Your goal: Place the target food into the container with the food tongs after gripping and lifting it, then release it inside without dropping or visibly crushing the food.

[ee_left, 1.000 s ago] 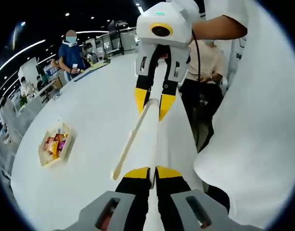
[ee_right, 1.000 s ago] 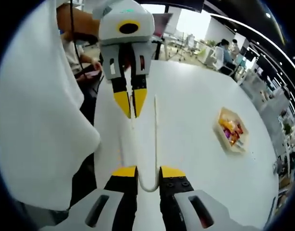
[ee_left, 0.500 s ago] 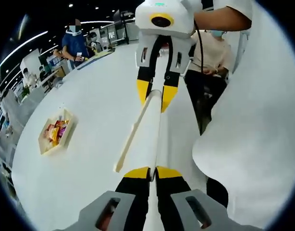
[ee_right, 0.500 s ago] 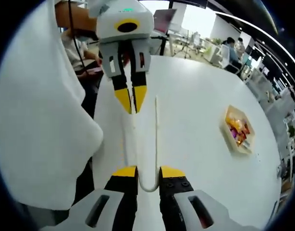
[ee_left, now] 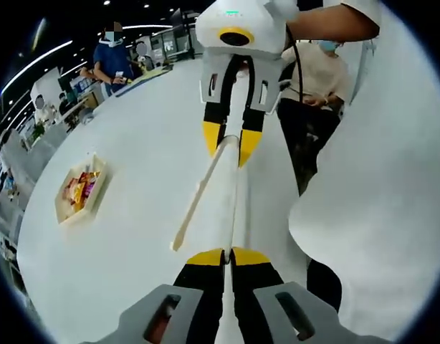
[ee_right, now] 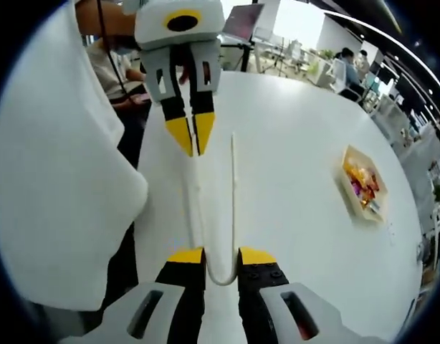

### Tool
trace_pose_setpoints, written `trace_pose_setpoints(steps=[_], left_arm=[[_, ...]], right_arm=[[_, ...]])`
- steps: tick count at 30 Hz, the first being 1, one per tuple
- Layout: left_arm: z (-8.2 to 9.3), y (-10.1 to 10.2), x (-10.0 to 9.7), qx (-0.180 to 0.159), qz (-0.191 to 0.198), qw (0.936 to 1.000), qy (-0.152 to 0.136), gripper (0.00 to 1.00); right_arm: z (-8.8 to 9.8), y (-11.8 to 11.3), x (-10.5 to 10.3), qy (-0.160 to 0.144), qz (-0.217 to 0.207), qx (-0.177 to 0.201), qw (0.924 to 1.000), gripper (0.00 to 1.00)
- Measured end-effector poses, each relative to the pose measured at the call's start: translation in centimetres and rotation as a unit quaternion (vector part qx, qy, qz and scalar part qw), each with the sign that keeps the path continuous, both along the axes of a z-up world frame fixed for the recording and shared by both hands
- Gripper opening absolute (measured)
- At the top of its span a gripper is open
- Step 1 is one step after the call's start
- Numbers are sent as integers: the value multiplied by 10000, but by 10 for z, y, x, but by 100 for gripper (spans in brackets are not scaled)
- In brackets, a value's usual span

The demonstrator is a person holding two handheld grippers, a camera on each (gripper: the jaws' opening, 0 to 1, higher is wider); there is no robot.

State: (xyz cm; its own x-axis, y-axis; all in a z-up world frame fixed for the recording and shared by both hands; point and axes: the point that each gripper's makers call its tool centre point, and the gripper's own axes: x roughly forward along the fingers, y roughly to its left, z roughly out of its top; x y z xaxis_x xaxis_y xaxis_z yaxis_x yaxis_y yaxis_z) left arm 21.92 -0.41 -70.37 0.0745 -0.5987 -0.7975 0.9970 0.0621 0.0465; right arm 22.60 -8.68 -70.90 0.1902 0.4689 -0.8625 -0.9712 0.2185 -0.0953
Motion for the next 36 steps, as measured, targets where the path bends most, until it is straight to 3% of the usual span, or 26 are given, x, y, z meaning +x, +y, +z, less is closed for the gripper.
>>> trace_pose_setpoints(steps=[9,12,19,23,30,32,36], left_arm=[[-26,2,8,265,184,9995,-63,0],[-37,4,9,337,326,9989,39,0],[-54,3,1,440,184,9988,77,1],[-57,1,-1,394,211,9989,110,1],[-59,3,3,395,358,9986,-71,2],[-58,4,7,363,85,9980,-518,2],[-59,3,6,328,205,9986,-355,2]], right_arm=[[-24,0,11,41,-22,-142,9999,16],[-32,2,13,65,-40,-176,9998,16],[-46,0,6,201,35,-340,9992,16],[-51,-3,2,315,-50,-325,9990,16],[-57,-8,0,328,-148,-328,9988,16],[-56,-9,1,331,-240,-274,9988,16],[-53,-7,1,350,-320,-115,9988,20]])
